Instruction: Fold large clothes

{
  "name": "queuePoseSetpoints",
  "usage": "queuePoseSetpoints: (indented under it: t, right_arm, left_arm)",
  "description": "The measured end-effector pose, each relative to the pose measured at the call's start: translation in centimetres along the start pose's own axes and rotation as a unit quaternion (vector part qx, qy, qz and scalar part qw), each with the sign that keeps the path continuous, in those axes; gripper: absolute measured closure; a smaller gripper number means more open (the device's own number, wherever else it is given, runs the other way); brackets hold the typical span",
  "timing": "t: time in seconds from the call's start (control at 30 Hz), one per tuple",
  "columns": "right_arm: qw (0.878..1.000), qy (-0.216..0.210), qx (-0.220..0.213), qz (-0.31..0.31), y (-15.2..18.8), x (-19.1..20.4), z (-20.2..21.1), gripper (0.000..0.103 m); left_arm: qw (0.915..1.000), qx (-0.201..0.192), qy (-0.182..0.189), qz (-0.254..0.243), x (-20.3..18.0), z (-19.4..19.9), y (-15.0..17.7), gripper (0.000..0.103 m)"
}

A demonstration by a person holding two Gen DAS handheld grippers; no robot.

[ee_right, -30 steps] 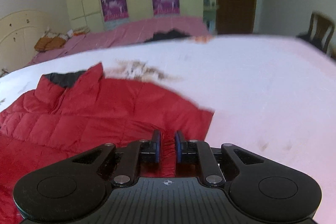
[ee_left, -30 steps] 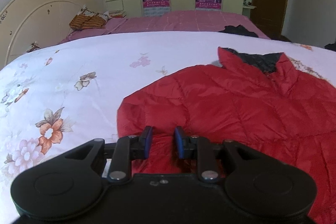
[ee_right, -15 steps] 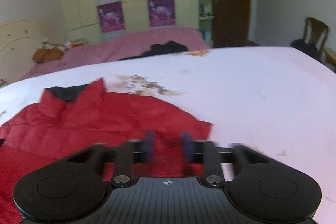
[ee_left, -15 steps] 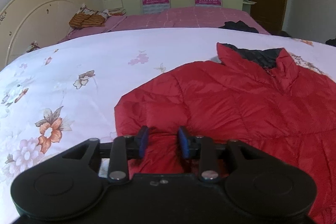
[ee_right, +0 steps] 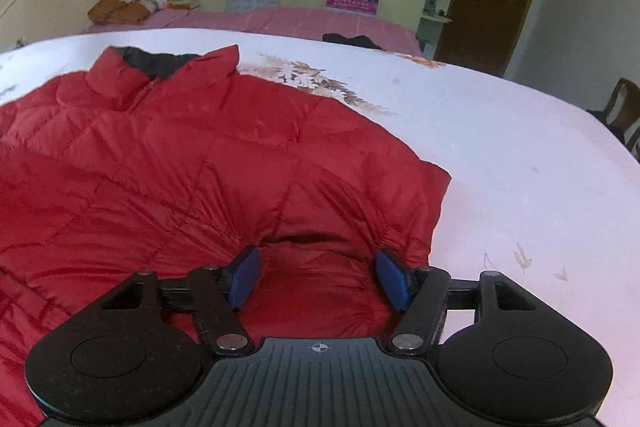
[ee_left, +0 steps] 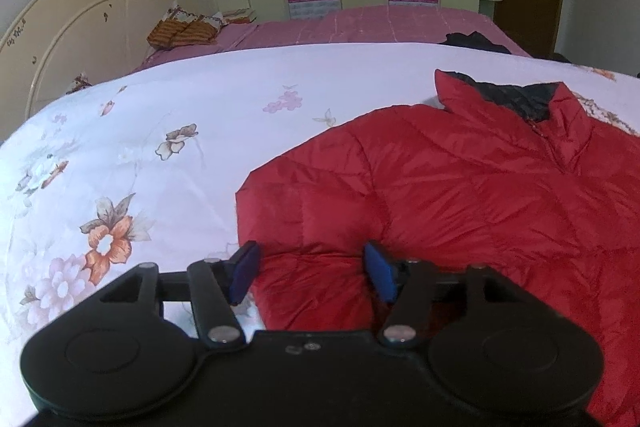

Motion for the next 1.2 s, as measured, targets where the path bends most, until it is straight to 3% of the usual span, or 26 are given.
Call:
queuePoseSetpoints:
  t: [0.2,0.47,0.57,0.63,0.93,1.2]
  right_arm:
    - [1.0,-0.007,0.009,0.013,0.1,0.1,-0.4,0.04]
    - [0.999,-0.028,0.032,0.034,-0.7,-0.5,0.8,0.037]
    - [0.999,-0.017,0.012,0.025,-1.1,-1.0,2.7,0.037]
    - [0.999,-0.035,-0.007,0.012,-1.0,-1.4,4.2,0.037]
    - [0.993,-0.12,-0.02,0.009,1.7,-0.7,9.2,0.037]
    - [0.991,-0.135,-0.014,-0.015,5.5,0.1,13.5,0.037]
  left_arm:
    - [0.9998,0.009,-0.017,0.001,0.1,0.8,-0.3,0.04]
    - [0.9998,0.005,-0.017,0.012,-0.6,5.2,0.0,0.04]
    - [0.9999,0.0,-0.012,0.011,-1.3,7.3,0.3,0.04]
    - [0.9999,-0.004,-0.007,0.013,-1.9,8.8,0.6,0.038]
    - [0.9997,-0.005,0.012,0.019,-2.2,14.8,4.0,0.03]
    - [0.9995,0.011,0.025,0.018,-0.7,18.3,8.2,0.027]
Point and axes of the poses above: each gripper's, at about its wrist camera, not at the fingertips, and z roughly against the way its jaws point, x to its left, y to its underside, the point moved 3 cm from there along -z, roughly the way its jaws point, and after that the axes turned 5 degrees about z, right-handed, at the moved point
